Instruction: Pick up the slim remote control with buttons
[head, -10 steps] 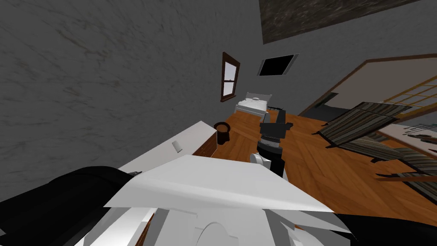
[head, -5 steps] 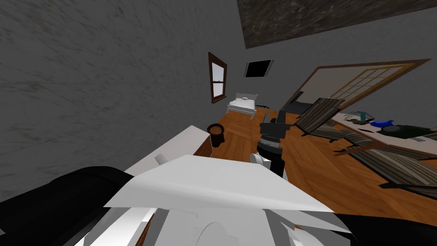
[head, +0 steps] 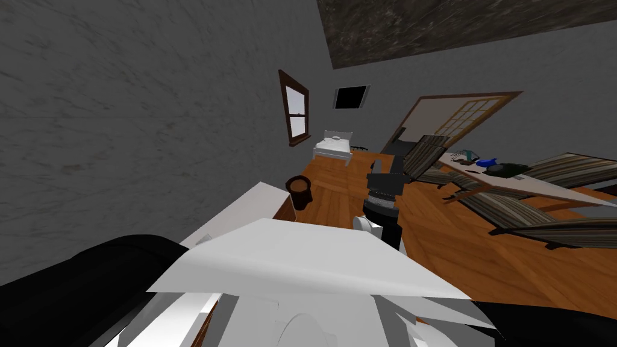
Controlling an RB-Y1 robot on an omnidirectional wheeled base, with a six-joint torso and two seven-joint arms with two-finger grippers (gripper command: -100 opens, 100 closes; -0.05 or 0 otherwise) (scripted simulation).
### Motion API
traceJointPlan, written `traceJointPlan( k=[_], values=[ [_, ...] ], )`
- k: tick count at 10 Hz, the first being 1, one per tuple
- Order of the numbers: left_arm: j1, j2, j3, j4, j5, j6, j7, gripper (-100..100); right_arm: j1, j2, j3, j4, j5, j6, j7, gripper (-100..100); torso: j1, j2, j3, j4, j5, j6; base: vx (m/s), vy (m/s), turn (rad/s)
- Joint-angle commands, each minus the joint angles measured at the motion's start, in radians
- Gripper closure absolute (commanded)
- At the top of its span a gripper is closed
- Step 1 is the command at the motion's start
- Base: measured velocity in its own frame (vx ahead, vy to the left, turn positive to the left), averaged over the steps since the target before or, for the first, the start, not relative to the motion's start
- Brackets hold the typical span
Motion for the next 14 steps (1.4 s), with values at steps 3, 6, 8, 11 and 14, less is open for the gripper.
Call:
traceJointPlan(
  k=[3, 6, 8, 11, 14],
  values=[
    [0.007, 0.019, 0.043, 0.100, 0.063, 0.085, 0.036, -100, 0.000, 0.000, 0.000, 0.000, 0.000, 0.000, 0.000, 0, 0.001, 0.001, 0.000, 0.000, 0.000, 0.000, 0.084, 0.014, -0.228],
    [0.017, 0.027, 0.072, 0.183, 0.110, 0.147, 0.065, -100, 0.000, 0.000, 0.000, 0.000, 0.000, 0.000, 0.000, 0, 0.002, -0.001, -0.001, 0.000, 0.001, 0.000, 0.106, 0.031, -0.209],
    [0.022, 0.028, 0.082, 0.219, 0.129, 0.173, 0.076, -100, 0.000, 0.000, 0.000, 0.000, 0.000, 0.000, 0.000, 0, 0.001, -0.001, 0.000, 0.000, 0.000, 0.001, 0.081, 0.029, -0.199],
    [0.034, 0.016, 0.095, 0.310, 0.168, 0.229, 0.096, -100, 0.000, 0.000, 0.000, 0.000, 0.000, 0.000, 0.000, 0, 0.001, 0.002, 0.001, 0.001, 0.000, 0.000, 0.050, 0.035, -0.149],
    [0.024, 0.026, 0.095, 0.348, 0.173, 0.229, 0.087, 0, 0.000, 0.000, 0.000, 0.000, 0.000, 0.000, 0.000, 0, 0.000, 0.005, 0.003, 0.001, 0.000, -0.001, 0.012, 0.023, -0.035]
  ],
)
